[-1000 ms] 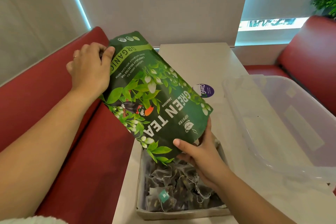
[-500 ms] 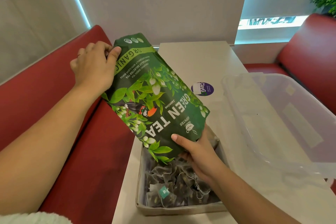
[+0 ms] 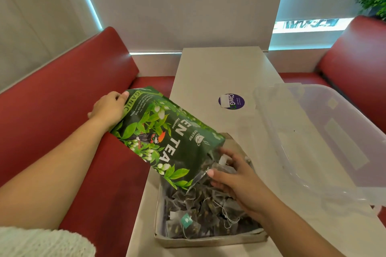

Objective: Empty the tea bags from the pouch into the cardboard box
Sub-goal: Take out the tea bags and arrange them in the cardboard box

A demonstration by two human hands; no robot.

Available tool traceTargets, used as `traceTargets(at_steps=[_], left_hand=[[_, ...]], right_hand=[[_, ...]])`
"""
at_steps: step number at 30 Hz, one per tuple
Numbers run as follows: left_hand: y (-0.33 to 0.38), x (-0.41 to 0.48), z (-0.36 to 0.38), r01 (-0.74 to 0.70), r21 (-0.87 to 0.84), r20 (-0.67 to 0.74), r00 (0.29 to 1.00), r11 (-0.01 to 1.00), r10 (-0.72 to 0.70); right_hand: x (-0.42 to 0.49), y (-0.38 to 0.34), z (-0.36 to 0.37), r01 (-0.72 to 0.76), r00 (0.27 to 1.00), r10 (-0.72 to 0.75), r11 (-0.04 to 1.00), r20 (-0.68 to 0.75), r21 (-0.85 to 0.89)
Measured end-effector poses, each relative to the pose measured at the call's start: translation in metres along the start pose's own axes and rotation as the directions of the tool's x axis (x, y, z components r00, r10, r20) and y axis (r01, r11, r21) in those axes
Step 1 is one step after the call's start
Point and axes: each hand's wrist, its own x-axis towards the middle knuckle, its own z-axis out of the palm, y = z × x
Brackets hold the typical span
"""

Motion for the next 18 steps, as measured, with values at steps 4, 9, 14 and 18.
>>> traceTargets(at_steps=[4, 9, 14, 18], left_hand=[[-0.012, 0.001, 0.008, 0.022, 0.004, 0.028, 0.999, 1.000, -0.022], [-0.031, 0.003, 0.017, 0.057, -0.032, 0.076, 0.996, 0.998, -0.055], [-0.040, 0.002, 0.027, 0.091, -0.072, 0.103, 0.991, 0.993, -0.083], [-0.046, 0.001, 0.034, 0.096, -0.084, 0.107, 0.990, 0.992, -0.087]], right_hand=[[-0.003, -0.004, -0.001, 0.016, 0.998, -0.019, 0.999, -0.059, -0.051], [-0.012, -0.015, -0.001, 0.045, 0.997, -0.053, 0.991, -0.058, -0.130], [-0.024, -0.029, -0.003, 0.211, 0.974, -0.225, 0.852, 0.030, -0.479], [-0.015, -0.025, -0.009, 0.296, 0.943, -0.295, 0.522, 0.156, -0.800]])
